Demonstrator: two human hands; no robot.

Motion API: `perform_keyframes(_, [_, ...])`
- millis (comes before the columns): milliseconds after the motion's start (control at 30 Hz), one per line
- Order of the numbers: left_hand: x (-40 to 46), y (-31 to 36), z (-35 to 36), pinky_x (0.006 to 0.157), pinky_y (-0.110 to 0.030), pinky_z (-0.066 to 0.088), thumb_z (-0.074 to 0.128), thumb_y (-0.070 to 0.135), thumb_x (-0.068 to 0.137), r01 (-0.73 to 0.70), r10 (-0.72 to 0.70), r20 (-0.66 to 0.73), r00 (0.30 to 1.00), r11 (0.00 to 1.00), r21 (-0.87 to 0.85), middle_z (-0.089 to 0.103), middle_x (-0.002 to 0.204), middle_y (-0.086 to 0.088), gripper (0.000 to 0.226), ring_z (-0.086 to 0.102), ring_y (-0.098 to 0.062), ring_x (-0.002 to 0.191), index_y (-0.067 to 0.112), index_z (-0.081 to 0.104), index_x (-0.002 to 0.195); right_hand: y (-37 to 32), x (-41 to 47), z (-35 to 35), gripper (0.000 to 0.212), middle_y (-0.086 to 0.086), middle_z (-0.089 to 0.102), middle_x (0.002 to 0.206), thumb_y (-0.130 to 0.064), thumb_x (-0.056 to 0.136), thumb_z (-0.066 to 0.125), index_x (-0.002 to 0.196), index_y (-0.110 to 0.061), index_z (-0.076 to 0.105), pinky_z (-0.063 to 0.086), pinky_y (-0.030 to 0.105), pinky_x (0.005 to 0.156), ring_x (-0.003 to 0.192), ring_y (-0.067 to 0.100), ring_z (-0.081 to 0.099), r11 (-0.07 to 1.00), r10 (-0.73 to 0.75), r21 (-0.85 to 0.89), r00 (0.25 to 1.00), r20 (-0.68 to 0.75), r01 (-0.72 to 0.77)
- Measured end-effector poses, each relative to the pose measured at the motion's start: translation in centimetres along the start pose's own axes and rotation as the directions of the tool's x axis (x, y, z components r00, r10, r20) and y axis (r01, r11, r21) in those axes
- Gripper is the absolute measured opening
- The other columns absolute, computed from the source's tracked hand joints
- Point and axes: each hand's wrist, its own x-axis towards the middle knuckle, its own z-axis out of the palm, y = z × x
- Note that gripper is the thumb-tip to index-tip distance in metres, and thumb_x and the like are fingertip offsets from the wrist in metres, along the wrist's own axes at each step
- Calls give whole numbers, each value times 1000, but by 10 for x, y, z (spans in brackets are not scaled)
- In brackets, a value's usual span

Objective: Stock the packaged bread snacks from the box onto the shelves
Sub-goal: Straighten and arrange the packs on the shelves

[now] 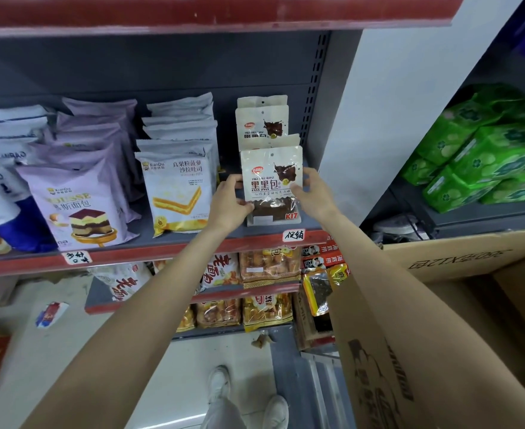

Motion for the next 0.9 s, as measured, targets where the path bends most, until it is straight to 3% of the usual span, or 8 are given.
perform_keyframes(267, [0,2,0,90,-42,51,68,4,81,34,-34,17,999,999,1,52,131,-8,57,66,-22,90,14,43,131,2,-3,-1,49,8,52,135,-13,93,53,139,-14,36,45,39,99,123,24,50,1000,-11,-16,1000,6,11])
perform_keyframes(400, [-2,4,-1,93,-47,49,66,5,83,62,-62,7,998,995,-73,52,133,-6,54,62,-25,104,14,43,132,4,-6,-4,53,7,48,141,-13,93,54,142,-15,33,40,39,103,130,24,44,999,-20,-49,1000,13,21])
perform_keyframes(533, [-11,9,-11,91,-34,47,64,13,87,60,-64,-60,996,996,-64,49,136,-5,54,59,-13,94,15,42,136,0,-19,-11,56,13,34,146,-17,94,53,145,-17,29,34,35,107,133,27,38,992,-56,-115,997,-47,50])
perform_keyframes(633, [-27,20,-25,87,-25,43,61,17,89,10,-20,-151,988,998,-64,56,127,1,46,56,-8,97,18,47,132,-13,-40,-21,47,10,40,141,-14,94,52,139,-16,39,34,30,105,129,24,40,972,-200,-156,968,-150,176])
perform_keyframes(767, [-63,44,-56,81,-20,46,57,24,92,-143,120,-273,954,988,-65,62,92,23,22,58,2,92,27,59,114,-41,-74,-33,32,4,57,125,-16,95,51,127,-14,52,40,32,97,118,21,48,905,-410,-221,885,-220,364])
perform_keyframes(900, [-109,72,-97,60,-17,44,53,19,92,-297,251,-401,881,953,-56,67,74,19,16,61,3,74,29,64,98,-80,-110,-38,21,-1,68,99,-23,95,53,114,-15,60,46,26,76,92,14,60,789,-607,-276,768,-204,550])
